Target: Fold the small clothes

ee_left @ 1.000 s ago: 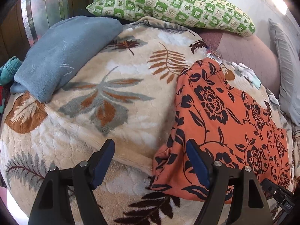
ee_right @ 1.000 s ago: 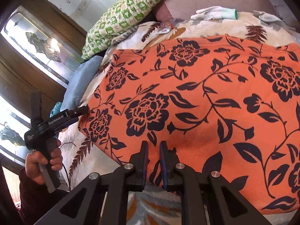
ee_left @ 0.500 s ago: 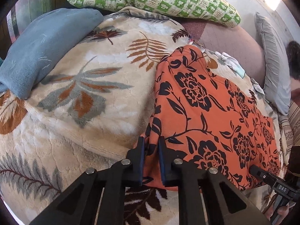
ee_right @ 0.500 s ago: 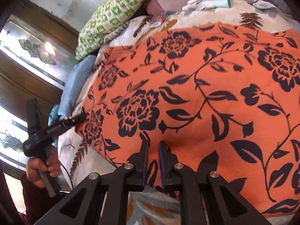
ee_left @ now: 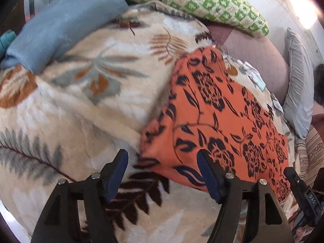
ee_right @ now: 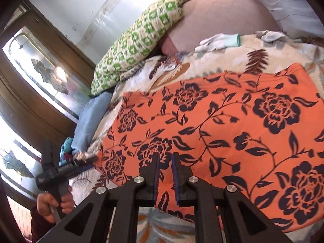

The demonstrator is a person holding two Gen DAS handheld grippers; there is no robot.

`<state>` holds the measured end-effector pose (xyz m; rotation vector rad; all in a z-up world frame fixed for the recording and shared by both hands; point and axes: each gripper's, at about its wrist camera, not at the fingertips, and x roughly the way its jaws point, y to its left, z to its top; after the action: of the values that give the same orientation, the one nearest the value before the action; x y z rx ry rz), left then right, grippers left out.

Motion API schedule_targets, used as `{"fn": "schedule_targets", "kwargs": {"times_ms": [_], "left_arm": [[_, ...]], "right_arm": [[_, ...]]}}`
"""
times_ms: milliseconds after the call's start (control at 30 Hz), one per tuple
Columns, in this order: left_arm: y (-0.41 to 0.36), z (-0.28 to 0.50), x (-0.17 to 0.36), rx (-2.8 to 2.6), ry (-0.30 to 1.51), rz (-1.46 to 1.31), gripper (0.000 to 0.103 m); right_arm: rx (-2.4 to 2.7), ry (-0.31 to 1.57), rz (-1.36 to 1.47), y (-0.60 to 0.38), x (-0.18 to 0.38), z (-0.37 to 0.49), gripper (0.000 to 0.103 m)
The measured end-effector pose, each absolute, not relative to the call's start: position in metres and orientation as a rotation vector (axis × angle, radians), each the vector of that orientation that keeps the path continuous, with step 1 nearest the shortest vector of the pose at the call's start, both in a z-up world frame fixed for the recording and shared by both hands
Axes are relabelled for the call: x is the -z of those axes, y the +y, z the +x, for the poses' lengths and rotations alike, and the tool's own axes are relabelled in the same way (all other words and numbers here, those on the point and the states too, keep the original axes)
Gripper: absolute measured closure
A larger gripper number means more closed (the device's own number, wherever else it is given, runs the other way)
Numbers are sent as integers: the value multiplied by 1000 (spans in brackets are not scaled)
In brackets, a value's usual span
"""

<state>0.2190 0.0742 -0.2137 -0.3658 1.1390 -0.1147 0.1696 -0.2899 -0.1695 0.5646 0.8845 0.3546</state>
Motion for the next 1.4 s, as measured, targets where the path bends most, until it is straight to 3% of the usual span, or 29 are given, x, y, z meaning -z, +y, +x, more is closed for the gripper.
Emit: {"fn": "schedule_targets", "kwargs": {"times_ms": [200, 367, 467, 600, 667, 800, 867, 967, 1233, 1400], "left_arm": [[66, 223, 226, 102, 1120, -397, 35], [61, 226, 229, 134, 1080, -390, 69], [60, 228, 228, 140, 1061, -385, 76], [61, 231, 227, 170, 1043, -398, 77], [63, 233, 231, 176, 1055, -427, 69], [61, 234, 232, 185, 1041, -419, 67], [59, 232, 228, 188, 1016, -404, 82], [55, 228, 221, 200, 981, -382, 87], [32, 213, 178, 273, 856, -327, 88], [7, 204, 151, 342, 808, -309, 89]], "right_arm": [[-340, 869, 573, -298, 164, 165, 90], [-316, 883, 629, -309, 169, 170, 90], [-300, 893, 672, -317, 174, 172, 90], [-284, 888, 669, -319, 173, 172, 90], [-286, 892, 668, -318, 174, 172, 90], [-289, 899, 645, -313, 174, 173, 90], [-285, 896, 632, -311, 173, 172, 90], [-265, 904, 632, -313, 174, 173, 90], [-210, 976, 723, -333, 194, 175, 90], [-188, 1174, 797, -333, 240, 186, 89]]}}
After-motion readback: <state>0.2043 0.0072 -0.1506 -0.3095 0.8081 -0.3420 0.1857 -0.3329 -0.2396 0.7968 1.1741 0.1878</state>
